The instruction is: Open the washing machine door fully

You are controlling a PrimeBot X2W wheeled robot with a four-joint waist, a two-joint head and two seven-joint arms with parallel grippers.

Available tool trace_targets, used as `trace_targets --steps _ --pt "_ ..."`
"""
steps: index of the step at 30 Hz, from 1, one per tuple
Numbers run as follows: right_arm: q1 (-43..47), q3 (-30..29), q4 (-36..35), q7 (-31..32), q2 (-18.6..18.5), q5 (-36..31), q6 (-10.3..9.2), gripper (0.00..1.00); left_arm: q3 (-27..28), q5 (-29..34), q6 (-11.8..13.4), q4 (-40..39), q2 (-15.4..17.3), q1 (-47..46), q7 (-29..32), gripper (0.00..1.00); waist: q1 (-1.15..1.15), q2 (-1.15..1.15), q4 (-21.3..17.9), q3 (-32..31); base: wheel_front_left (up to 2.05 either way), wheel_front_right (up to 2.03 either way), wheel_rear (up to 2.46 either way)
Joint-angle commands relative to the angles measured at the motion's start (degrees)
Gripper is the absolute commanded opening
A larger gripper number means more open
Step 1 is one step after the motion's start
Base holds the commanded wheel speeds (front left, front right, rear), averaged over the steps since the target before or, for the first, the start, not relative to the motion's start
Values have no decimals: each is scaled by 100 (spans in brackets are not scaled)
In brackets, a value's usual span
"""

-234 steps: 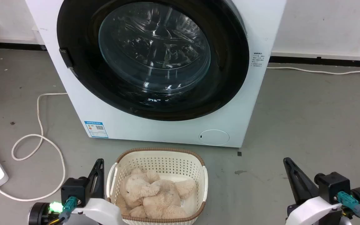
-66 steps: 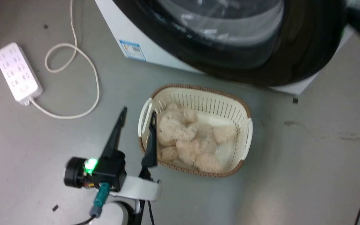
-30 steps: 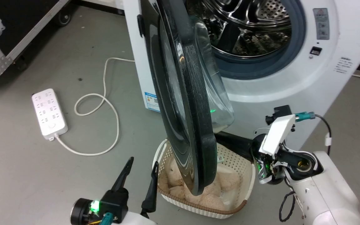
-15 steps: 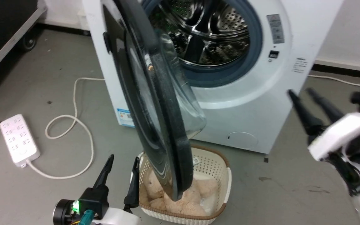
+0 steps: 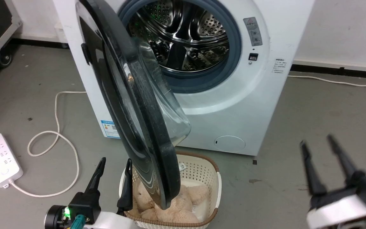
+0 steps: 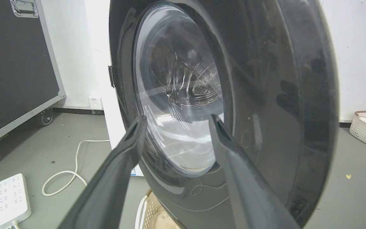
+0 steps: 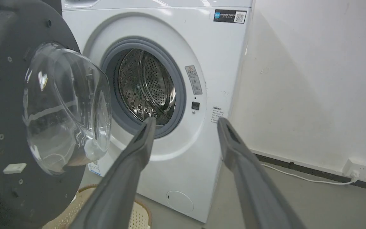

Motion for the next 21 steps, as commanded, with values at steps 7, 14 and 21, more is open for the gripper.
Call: trace_targets --steps 7,14,21 --pt "714 -215 -308 -140 583 -450 3 100 118 133 146 -128 -9 199 -29 100 0 0 -178 -24 0 0 0" --pt "835 -163 -293 -226 648 -441 3 100 96 138 103 -26 -33 259 -29 36 0 0 -236 -32 0 0 0" --pt "800 -185 -219 -245 652 -256 3 100 287 12 144 -246 -111 204 -29 0 0 0 -244 -42 0 0 0"
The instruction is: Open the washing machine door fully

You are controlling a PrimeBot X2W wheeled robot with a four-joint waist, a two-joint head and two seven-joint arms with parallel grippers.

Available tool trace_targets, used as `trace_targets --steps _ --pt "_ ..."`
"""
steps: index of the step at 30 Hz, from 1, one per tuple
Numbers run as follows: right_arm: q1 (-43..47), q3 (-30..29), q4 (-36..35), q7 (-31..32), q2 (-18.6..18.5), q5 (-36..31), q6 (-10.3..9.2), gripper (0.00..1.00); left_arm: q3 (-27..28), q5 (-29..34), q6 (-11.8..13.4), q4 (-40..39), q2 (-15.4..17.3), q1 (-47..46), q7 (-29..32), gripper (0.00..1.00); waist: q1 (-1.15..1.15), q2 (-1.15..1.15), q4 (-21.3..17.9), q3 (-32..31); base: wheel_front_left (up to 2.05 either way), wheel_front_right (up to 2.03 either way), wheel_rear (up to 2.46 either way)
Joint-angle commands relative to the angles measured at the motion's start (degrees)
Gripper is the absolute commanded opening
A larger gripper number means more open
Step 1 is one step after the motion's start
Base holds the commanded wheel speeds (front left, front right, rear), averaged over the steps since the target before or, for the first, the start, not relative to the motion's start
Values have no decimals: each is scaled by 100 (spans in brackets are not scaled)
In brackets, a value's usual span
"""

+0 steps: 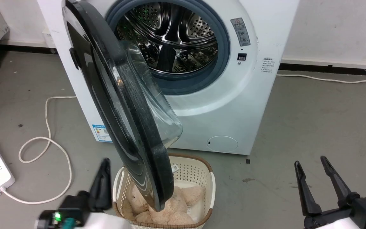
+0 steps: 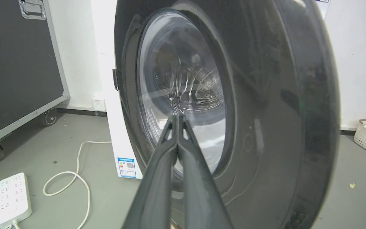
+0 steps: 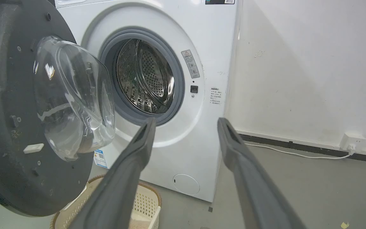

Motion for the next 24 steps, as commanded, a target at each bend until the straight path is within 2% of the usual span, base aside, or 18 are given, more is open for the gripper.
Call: trace_targets --steps 1,7,12,18,24 --pt "26 -14 18 -37 31 32 -5 100 97 -55 28 -143 -30 -10 -29 0 0 0 2 -5 0 0 0" --pt "-12 -25 26 -20 32 64 -5 100 514 -124 181 -1220 -106 -414 -29 0 0 0 -9 -24 0 0 0" --pt "-28 -57 50 -7 32 87 -5 100 391 -98 214 -2193 -171 -1072 -10 0 0 0 -42 -45 0 0 0" --pt "-46 -1 129 23 32 122 -5 100 -530 67 91 -2527 -235 -1720 788 0 0 0 -156 -34 0 0 0" --pt "-75 5 169 21 32 160 -5 100 -1590 -130 222 -2052 -302 -1569 1292 0 0 0 -305 61 0 0 0"
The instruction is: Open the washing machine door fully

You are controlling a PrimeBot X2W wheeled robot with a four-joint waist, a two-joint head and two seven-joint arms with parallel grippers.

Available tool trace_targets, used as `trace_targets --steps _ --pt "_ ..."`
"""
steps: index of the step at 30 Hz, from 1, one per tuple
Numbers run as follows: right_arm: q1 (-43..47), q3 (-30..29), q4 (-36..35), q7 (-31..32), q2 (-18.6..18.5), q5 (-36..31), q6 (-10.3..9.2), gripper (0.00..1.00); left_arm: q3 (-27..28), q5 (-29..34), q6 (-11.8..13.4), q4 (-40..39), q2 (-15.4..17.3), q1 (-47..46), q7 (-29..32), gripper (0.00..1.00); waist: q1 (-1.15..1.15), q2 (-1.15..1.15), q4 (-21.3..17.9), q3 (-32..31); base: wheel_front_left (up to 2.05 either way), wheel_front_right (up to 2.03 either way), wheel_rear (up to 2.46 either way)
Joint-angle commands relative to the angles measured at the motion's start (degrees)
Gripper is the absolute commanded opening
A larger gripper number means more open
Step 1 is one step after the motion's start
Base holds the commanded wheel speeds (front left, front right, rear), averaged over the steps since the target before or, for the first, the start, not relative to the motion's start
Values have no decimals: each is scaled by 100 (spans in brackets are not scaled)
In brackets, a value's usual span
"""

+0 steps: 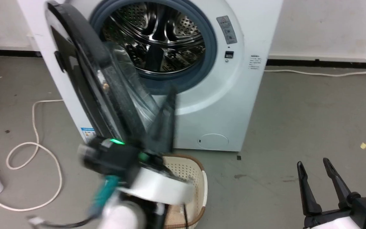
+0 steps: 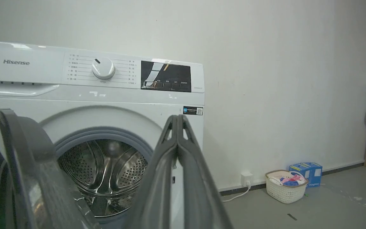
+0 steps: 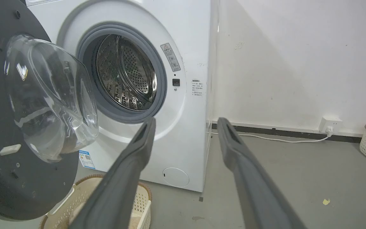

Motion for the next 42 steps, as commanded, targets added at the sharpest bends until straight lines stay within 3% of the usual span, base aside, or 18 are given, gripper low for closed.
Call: trace_targets --steps 1,8,13,20,26,34,42 --pt "-58 14 30 12 23 41 -5 100 -187 -81 55 224 1 144 54 0 0 0 -65 52 0 0 0" --pt "-102 -41 76 9 23 102 -5 100 -824 -410 183 1459 -8 640 135 0 0 0 -170 220 0 0 0" --pt "-145 12 122 -1 23 121 -5 100 -665 -382 447 2253 20 716 -165 0 0 0 -169 322 0 0 0" --pt "-106 7 227 -16 24 157 -5 100 -420 -399 546 2717 155 676 -582 0 0 0 124 344 0 0 0" --pt "-80 11 269 -19 24 192 -5 100 -432 -429 551 2754 211 768 -599 0 0 0 529 278 0 0 0" --pt "-18 67 365 -19 24 292 -5 100 -466 -463 599 2576 350 1064 -538 0 0 0 1492 172 0 0 0" --pt "-86 217 418 -10 24 290 -5 100 -89 -573 762 2281 712 1180 -438 0 0 0 2303 290 0 0 0"
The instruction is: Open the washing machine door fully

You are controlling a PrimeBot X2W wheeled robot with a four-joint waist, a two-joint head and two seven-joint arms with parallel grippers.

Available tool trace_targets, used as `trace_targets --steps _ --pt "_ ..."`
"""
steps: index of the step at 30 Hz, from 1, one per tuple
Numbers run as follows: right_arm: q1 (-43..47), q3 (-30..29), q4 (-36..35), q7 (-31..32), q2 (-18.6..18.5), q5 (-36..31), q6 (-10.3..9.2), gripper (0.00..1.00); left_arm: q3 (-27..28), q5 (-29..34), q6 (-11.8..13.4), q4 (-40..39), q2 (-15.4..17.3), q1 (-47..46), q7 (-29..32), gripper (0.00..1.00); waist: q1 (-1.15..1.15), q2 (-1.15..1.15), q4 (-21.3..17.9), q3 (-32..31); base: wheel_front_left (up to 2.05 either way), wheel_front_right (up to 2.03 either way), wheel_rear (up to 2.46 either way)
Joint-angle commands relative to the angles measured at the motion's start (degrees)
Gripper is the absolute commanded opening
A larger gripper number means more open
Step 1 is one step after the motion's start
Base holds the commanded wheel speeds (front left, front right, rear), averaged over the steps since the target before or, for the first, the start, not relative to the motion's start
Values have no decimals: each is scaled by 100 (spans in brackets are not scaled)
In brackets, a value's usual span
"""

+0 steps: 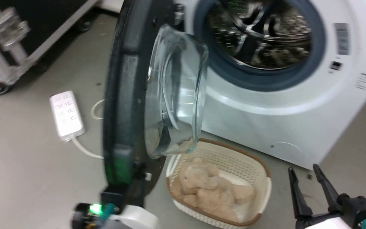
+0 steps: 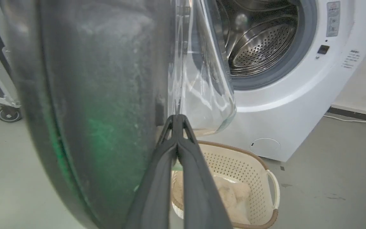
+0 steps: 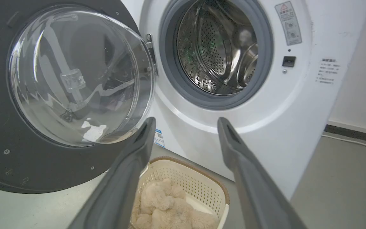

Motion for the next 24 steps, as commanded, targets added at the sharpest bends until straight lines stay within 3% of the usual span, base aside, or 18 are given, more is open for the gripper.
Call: trace_targets --steps 1,7,13,19,24 --pt "-60 22 2 7 15 -8 -5 100 122 -41 48 -40 109 19 2 0 0 0 268 115 0 0 0" --pt "-276 179 -123 173 15 -213 -5 100 750 -287 21 -32 586 -257 -11 0 0 0 334 569 0 0 0" --pt "-456 169 -328 370 15 -450 -5 100 1445 -626 -238 355 1285 -819 94 0 0 0 196 1167 0 0 0" --pt "-591 95 -491 479 -27 -565 -5 100 2086 -988 -508 1324 1912 -1570 76 0 0 0 45 1644 0 0 0" --pt "-669 98 -507 488 -75 -573 -5 100 2216 -1056 -788 2186 2219 -2157 -149 0 0 0 -40 1827 0 0 0"
